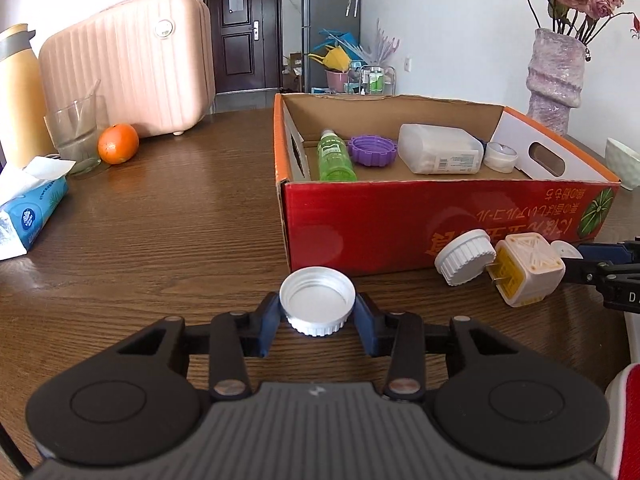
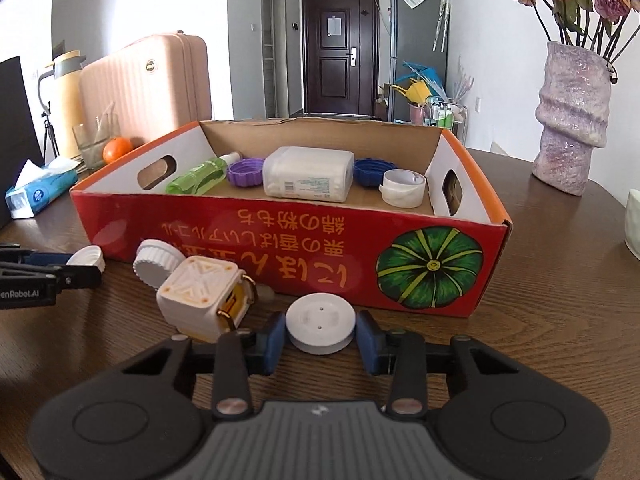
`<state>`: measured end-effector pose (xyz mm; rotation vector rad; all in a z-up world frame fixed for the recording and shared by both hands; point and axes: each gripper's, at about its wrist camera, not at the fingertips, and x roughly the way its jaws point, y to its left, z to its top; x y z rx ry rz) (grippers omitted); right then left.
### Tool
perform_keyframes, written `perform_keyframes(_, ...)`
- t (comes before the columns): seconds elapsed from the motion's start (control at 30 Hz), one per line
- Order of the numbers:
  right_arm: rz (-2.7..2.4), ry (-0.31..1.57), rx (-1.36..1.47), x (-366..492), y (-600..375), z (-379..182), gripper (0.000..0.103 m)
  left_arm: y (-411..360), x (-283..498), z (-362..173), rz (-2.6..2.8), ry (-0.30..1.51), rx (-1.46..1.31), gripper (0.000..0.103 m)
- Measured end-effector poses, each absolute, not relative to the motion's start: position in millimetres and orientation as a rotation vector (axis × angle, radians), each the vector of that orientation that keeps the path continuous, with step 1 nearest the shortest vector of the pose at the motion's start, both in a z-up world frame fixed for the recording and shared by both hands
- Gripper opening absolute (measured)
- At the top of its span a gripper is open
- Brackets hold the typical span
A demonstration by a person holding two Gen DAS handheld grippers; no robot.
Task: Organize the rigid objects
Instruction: 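Grasp a white cap with the left gripper while the right gripper grasps another white cap, then lift both white caps high and carry them toward the box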
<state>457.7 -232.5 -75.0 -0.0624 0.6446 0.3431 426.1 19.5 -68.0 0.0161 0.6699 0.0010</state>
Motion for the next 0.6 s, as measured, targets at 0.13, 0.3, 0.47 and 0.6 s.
perform_keyframes(0.13,0.329,0.615,-0.055,449.7,-235.2,-67.5,0.038,20.6,422.3,-62.9,0.014,0.666,0.008,0.041)
perform_keyframes(0.3,0.325,0.543,-0.037,422.6,-244.1,-47.9,0.038,20.4,391.5,-40.4,0.016,0.581,-0.008,0.041)
perform_keyframes(0.47,0.303,0.448,-0.039,373.6,-253.5,-22.2,0.038,11.8,333.9,-13.6,0.051,0.454,0.02,0.041)
perform_keyframes(0.6,0.288,0.358,-0.033,327.1,-258.3,3.3,0.038,3.3,281.0,12.3,0.074,0.323,0.041,0.041)
